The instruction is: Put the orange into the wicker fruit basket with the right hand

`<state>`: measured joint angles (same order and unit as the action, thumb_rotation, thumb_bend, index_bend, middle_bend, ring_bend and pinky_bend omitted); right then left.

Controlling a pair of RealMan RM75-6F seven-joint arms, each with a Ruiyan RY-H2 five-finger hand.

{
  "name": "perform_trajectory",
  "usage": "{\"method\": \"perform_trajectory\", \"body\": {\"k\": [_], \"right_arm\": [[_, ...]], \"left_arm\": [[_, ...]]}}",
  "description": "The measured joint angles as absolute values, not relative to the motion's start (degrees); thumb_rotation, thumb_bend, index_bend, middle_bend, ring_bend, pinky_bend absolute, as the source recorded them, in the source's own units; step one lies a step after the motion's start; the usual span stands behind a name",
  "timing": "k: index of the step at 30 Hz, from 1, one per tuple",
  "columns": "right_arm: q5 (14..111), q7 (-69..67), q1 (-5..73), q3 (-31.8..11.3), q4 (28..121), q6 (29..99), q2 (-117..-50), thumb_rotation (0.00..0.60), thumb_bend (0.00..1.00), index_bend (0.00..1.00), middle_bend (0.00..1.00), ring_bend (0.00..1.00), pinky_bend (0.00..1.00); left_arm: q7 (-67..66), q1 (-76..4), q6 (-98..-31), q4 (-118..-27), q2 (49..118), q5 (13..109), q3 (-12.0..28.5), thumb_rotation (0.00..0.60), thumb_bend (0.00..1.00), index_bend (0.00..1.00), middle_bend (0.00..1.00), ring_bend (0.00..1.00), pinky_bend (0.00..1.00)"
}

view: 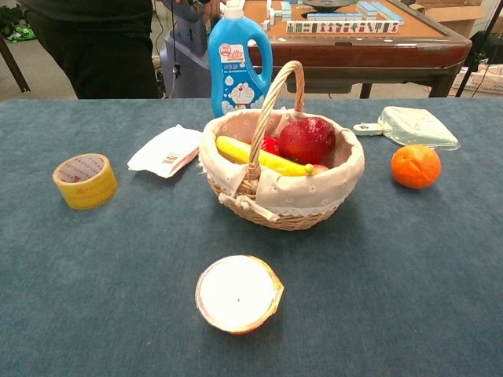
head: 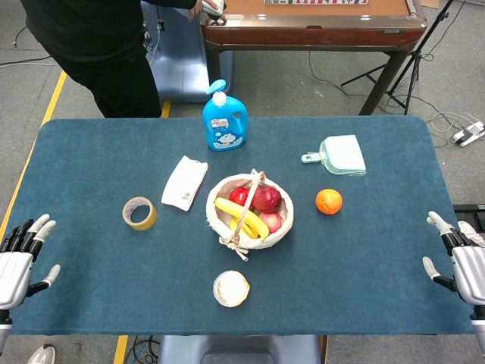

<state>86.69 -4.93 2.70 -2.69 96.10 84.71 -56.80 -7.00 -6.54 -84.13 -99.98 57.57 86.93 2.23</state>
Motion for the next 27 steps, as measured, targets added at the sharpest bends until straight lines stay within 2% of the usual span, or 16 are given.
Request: {"method": "perform_trajectory", "body": {"k": [12, 17, 22, 27], "right_arm": [[86.7, -5.1, 3.2, -2.8, 95.7, 84.0, -57.1, 0.600, 0.34, 0.04, 0.21, 0.28, 0.51], [86.4, -4.7, 4.4, -3.1, 95.6, 82.2, -57.3, 0.600, 0.25, 0.04, 0.21, 0.28, 0.51], [85.1, -2.5, 7.0, -3.8, 96.3, 77.8, -57.1, 0.600, 0.13, 0.01, 0.14, 0.25, 0.51], [81.8, 1.0, 11.6, -5.4, 97.1, 70.6, -56.9, 0.600, 0.10, 0.00, 0.11, 0.22, 0.51]], "left_arm": [[-7.1, -6.6, -83.9, -99.8, 57.7, 86.7, 2.1, 0.600, 0.33, 0.11, 0.02, 0.00, 0.07], [-6.9, -6.4, -84.1, -99.5, 57.6, 86.6, 2.0, 0.600, 0.33, 0.11, 0.02, 0.00, 0.07], [-6.7, -6.4, -84.1, -99.3, 57.6, 86.5, 2.0, 0.600, 0.33, 0.11, 0.03, 0.00, 0.07], [-6.7, -6.3, -84.0, -99.2, 57.8, 86.5, 1.9, 0.600, 0.33, 0.11, 0.02, 0.00, 0.07]]}}
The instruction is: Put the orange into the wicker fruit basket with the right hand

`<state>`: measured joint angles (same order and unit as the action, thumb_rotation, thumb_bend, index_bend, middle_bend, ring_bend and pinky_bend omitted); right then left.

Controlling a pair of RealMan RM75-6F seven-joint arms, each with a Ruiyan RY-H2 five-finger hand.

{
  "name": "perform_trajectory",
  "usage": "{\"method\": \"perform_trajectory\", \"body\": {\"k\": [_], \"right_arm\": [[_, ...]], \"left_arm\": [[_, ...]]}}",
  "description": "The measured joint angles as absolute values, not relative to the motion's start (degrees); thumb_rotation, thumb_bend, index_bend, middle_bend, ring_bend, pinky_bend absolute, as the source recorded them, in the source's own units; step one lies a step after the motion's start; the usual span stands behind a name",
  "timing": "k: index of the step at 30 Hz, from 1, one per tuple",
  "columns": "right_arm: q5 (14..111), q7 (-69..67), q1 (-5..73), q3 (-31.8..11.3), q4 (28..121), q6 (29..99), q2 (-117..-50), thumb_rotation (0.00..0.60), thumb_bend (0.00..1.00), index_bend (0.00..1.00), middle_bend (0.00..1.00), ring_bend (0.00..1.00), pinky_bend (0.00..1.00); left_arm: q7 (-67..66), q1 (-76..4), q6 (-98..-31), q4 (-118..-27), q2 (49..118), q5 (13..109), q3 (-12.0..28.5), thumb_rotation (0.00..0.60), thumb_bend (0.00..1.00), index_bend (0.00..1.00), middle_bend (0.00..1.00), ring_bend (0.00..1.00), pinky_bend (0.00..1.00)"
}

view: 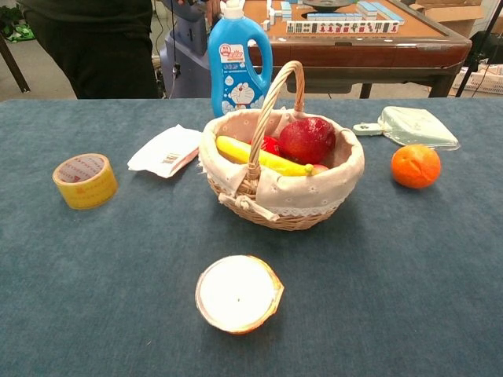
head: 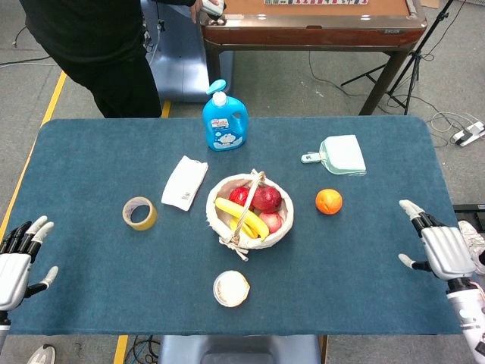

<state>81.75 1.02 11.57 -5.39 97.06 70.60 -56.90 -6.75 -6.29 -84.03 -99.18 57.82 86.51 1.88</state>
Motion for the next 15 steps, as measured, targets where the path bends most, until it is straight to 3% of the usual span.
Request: {"method": "perform_trajectory", "body": {"k": [5, 9, 15], "right_arm": [[77.5, 4.4, 17.9, -7.7, 95.1, 63.5, -59.5, 0.600, 0.12, 0.00, 0.15, 0.21, 0.51], [74.6, 6.5, 22.0, -9.4, 90.8, 59.7, -63.8, 0.600, 0.14, 0.07, 0.20, 0.21, 0.51], [69.8, 9.5, 27.6, -11.0, 84.2, 53.4, -69.0, 0.600, 0.14, 0.09, 0.20, 0.21, 0.51]], "left_arm": [[-6.7, -6.0, -84.3, -99.1, 58.0, 86.5, 1.7, 0.600, 0.33, 0.11, 0.03, 0.00, 0.07], [-6.8, -5.8, -84.5, -99.2, 57.9, 86.5, 1.6, 0.600, 0.33, 0.11, 0.03, 0.00, 0.07], [-6.8, -5.6, -84.6, -99.1, 57.8, 86.4, 1.5, 0.600, 0.33, 0.11, 0.02, 0.00, 0.07]]}}
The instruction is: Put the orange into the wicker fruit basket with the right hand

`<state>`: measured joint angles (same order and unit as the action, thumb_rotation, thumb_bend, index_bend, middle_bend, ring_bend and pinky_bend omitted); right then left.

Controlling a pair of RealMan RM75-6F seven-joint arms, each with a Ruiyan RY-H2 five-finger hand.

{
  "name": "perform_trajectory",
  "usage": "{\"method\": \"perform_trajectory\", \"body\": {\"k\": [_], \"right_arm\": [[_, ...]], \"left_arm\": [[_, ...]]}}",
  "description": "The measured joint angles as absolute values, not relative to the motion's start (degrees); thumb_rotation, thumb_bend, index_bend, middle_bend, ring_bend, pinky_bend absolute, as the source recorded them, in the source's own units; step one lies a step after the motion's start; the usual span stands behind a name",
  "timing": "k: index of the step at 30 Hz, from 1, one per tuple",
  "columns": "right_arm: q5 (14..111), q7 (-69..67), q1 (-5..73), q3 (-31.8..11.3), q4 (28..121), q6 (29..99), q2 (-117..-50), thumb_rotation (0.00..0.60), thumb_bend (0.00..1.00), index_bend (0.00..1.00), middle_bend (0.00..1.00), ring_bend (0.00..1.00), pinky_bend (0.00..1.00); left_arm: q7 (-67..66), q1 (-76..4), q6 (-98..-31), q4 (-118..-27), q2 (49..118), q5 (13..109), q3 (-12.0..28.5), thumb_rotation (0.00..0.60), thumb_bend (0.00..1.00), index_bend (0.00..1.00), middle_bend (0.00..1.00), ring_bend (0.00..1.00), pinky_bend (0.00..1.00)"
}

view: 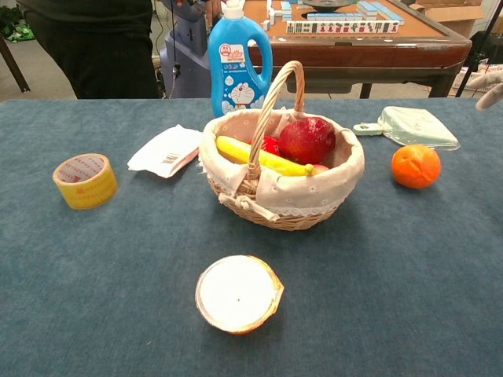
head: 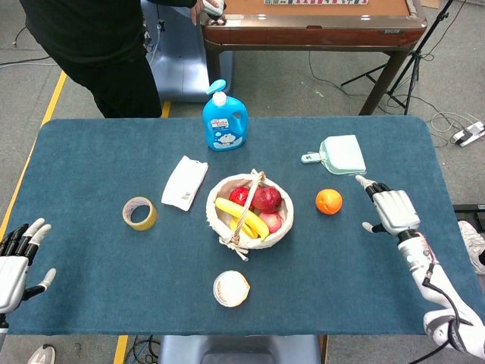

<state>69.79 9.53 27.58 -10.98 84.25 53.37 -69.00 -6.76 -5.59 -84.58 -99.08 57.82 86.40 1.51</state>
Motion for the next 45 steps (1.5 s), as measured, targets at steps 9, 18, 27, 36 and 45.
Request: {"method": "perform_trajectory", "body": {"k": [9, 18, 27, 36, 45], "right_arm": [[64.8, 13.8, 33.1, -11.1, 77.2, 47.3, -75.0, 0.600, 0.14, 0.09, 0.20, 0.21, 0.51], [61.4, 17.3, 36.8, -10.3, 72.0, 44.1, -79.7, 0.600, 0.14, 0.10, 0.21, 0.22, 0.51], [59.4, 17.8, 38.7, -9.7, 67.3, 42.3, -83.3, 0.600, 0.18, 0.16, 0.26, 0.29, 0.51], [58.4, 17.0, 39.9, -9.3, 64.7, 41.1, -85.4, 0.600, 0.25, 0.23, 0.30, 0.33, 0.52], [59.3, 15.8, 39.9, -9.5, 64.4, 43.4, -86.1, 0.600, 0.39, 0.40, 0.43, 0.46, 0.62]], "left_arm": [[-6.6, -5.7, -84.4, -99.0, 57.9, 86.4, 1.6, 0.600, 0.33, 0.11, 0.03, 0.00, 0.07], [-6.5, -5.6, -84.6, -99.0, 57.8, 86.3, 1.7, 0.600, 0.33, 0.11, 0.03, 0.00, 0.07], [-6.5, -5.5, -84.5, -99.0, 57.7, 86.0, 1.7, 0.600, 0.33, 0.11, 0.03, 0.00, 0.07], [-6.4, -5.6, -84.4, -98.7, 57.9, 86.1, 1.8, 0.600, 0.33, 0.11, 0.02, 0.00, 0.07], [-5.7, -5.3, -84.6, -98.1, 57.9, 85.9, 1.7, 0.600, 0.33, 0.11, 0.02, 0.00, 0.07]]}}
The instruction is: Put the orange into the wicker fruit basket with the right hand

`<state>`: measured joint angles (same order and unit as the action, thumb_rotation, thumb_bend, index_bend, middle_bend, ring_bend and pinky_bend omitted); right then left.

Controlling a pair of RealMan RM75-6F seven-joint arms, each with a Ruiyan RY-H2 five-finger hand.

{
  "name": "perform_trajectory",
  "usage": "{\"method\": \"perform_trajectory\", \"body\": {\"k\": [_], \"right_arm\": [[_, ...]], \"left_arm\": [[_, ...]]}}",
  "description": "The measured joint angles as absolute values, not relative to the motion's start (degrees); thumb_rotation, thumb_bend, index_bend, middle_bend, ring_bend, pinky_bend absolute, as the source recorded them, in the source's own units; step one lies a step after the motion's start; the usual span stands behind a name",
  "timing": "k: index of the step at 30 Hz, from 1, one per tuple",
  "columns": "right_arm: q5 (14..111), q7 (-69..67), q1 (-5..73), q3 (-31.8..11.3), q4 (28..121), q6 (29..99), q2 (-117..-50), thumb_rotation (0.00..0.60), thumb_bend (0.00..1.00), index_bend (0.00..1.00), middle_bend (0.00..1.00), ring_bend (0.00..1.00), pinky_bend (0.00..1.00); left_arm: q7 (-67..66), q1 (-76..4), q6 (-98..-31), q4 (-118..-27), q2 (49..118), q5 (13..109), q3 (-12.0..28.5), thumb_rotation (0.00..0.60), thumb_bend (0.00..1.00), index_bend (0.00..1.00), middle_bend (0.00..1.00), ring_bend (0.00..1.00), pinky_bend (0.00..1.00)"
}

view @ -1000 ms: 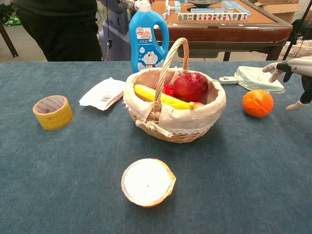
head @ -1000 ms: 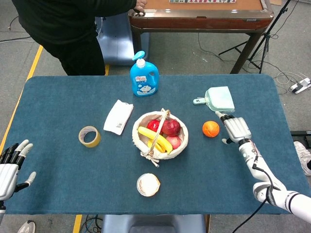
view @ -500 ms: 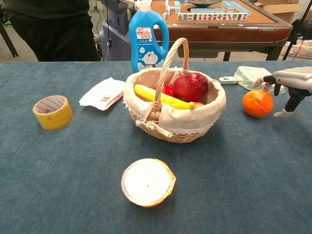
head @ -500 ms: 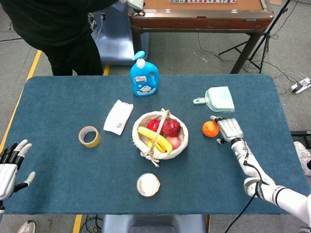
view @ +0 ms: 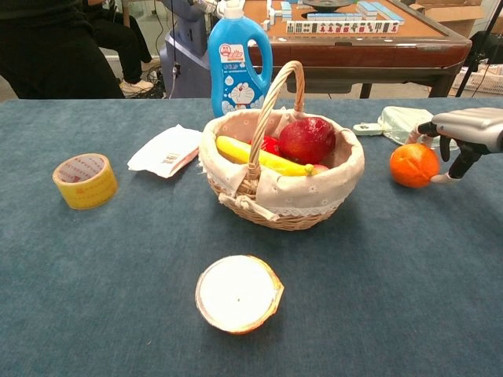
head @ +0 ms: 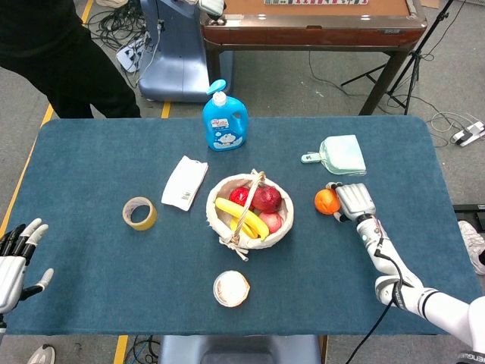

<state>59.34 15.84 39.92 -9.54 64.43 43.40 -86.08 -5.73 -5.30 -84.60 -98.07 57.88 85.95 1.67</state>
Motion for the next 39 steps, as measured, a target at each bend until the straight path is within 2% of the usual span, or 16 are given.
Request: {"method": "perform_trajectory", "body": {"k": [7, 17, 26, 31, 36, 39], "right_arm": [[62.6, 11.9, 38.7, -10.7, 72.2, 47.2, -81.8, 0.600, 0.39, 0.41, 0.44, 0.47, 0.63], [71.6, 5.8, 36.2, -12.1, 91.3, 54.4, -70.4, 0.600, 0.39, 0.41, 0.44, 0.47, 0.63], [74.4, 7.0, 37.4, -11.5, 96.0, 54.9, -71.0, 0.600, 0.39, 0.40, 0.40, 0.47, 0.63], [73.9, 10.3, 38.8, -11.3, 97.1, 54.4, -72.8, 0.600, 0.39, 0.28, 0.35, 0.45, 0.63], [72.4, 13.6, 40.2, -11.3, 98.4, 53.8, -74.1, 0.600, 0.37, 0.07, 0.24, 0.39, 0.63], [71.0, 15.0, 40.8, -11.2, 99.2, 53.6, -74.3, 0.600, 0.37, 0.01, 0.19, 0.36, 0.63]], "left_arm": [[-5.3, -5.1, -84.9, -97.9, 57.7, 85.9, 1.7, 0.600, 0.33, 0.11, 0.02, 0.00, 0.07], [-5.1, -5.1, -85.1, -98.0, 57.7, 86.4, 1.6, 0.600, 0.33, 0.11, 0.02, 0.00, 0.07], [-4.6, -4.5, -85.9, -97.8, 57.4, 86.6, 1.5, 0.600, 0.33, 0.11, 0.03, 0.00, 0.07], [-4.0, -4.3, -86.2, -97.9, 57.2, 86.7, 1.5, 0.600, 0.33, 0.11, 0.02, 0.00, 0.07], [-3.4, -4.2, -86.4, -97.8, 57.1, 87.0, 1.5, 0.600, 0.33, 0.11, 0.03, 0.00, 0.07], [-3.3, -4.0, -86.6, -97.7, 57.0, 87.1, 1.5, 0.600, 0.33, 0.11, 0.03, 0.00, 0.07]]}}
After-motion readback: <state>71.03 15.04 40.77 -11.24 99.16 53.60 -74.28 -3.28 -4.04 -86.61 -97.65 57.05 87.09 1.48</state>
